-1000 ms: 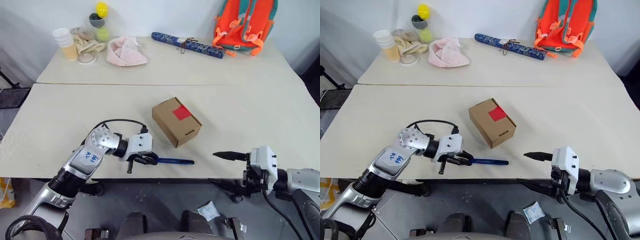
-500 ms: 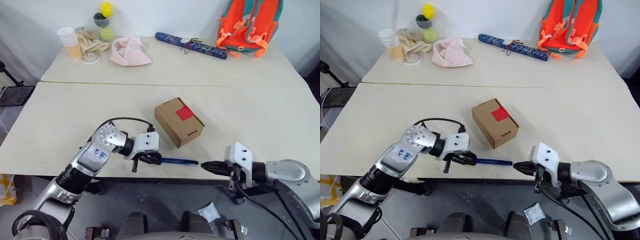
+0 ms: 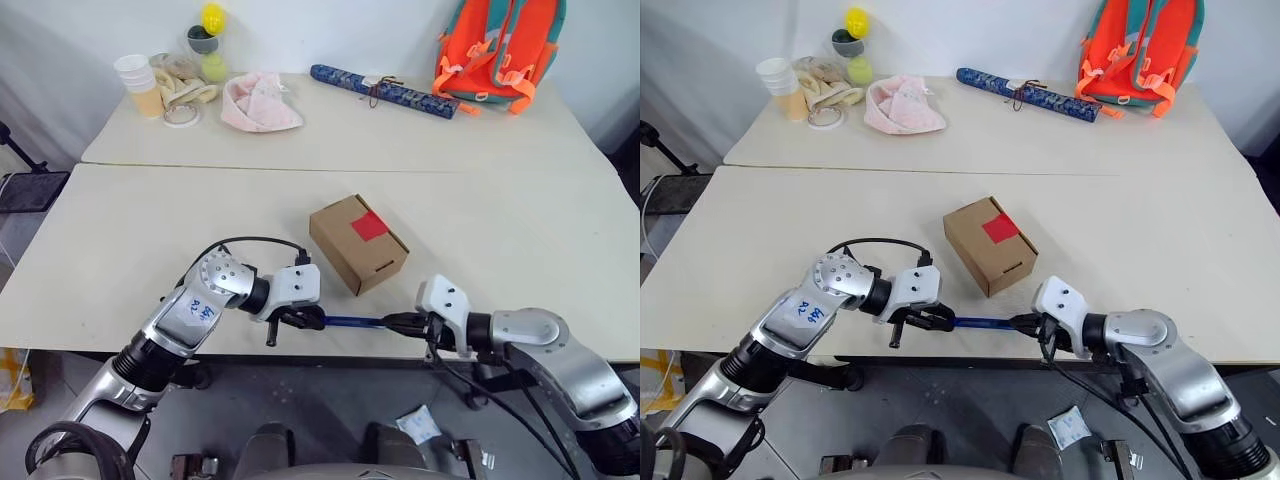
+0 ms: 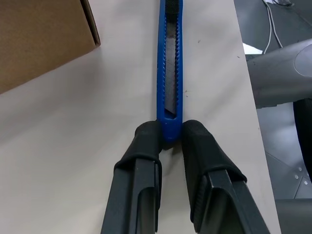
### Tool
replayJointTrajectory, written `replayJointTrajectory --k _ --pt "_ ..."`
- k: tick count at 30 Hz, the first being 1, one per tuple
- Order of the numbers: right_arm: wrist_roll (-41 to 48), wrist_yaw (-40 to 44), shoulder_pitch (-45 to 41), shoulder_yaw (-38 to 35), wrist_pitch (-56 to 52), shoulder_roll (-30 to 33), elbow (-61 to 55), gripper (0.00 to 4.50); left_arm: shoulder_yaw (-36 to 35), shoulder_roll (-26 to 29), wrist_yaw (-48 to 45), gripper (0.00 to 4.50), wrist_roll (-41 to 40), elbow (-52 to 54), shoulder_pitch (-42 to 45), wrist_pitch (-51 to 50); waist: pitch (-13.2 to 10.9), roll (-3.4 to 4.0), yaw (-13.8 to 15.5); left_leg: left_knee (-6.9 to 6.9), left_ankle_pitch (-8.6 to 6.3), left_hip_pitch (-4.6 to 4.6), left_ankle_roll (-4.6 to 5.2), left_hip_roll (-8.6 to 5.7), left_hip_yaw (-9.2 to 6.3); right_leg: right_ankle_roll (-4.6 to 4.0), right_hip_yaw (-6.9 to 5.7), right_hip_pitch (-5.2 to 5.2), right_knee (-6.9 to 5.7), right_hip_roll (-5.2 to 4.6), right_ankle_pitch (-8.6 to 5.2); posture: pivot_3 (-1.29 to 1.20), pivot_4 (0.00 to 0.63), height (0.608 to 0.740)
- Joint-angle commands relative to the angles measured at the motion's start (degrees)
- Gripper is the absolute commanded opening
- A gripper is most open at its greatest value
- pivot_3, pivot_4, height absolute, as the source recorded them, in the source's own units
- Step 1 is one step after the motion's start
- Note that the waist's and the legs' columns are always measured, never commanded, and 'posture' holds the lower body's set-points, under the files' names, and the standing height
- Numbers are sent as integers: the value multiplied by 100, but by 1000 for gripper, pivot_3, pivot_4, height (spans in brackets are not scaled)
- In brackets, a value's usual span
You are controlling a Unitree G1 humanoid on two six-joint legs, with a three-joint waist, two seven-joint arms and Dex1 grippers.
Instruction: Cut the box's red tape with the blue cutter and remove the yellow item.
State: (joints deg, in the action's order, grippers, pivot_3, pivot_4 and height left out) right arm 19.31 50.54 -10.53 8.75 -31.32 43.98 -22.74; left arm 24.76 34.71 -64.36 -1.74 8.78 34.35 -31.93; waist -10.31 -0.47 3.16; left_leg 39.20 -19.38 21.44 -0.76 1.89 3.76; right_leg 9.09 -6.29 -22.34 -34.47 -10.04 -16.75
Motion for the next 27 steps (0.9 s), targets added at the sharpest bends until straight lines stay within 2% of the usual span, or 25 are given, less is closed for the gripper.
replayJointTrajectory --k 1,9,19,27 --pt "-79 29 -122 230 -37 -177 107 23 194 -94 58 406 72 17 -69 -49 2 -1 1 0 0 0 0 0 0 0 0 0 -1 0 0 0 150 740" --pt "-105 57 -312 526 -82 -435 158 23 164 -164 115 406 80 -34 -3 -94 3 0 13 0 0 0 0 -1 0 0 0 1 -1 0 0 0 150 740" --pt "13 -18 -374 362 -75 -579 192 23 130 -155 151 406 56 59 -68 -172 3 0 7 1 0 0 0 -1 0 0 0 0 -1 0 0 0 150 740" --pt "528 387 -187 -368 -424 60 -205 23 154 -135 123 406 37 90 -66 -188 3 0 4 1 -1 1 1 0 0 0 0 -1 -1 0 0 0 150 740"
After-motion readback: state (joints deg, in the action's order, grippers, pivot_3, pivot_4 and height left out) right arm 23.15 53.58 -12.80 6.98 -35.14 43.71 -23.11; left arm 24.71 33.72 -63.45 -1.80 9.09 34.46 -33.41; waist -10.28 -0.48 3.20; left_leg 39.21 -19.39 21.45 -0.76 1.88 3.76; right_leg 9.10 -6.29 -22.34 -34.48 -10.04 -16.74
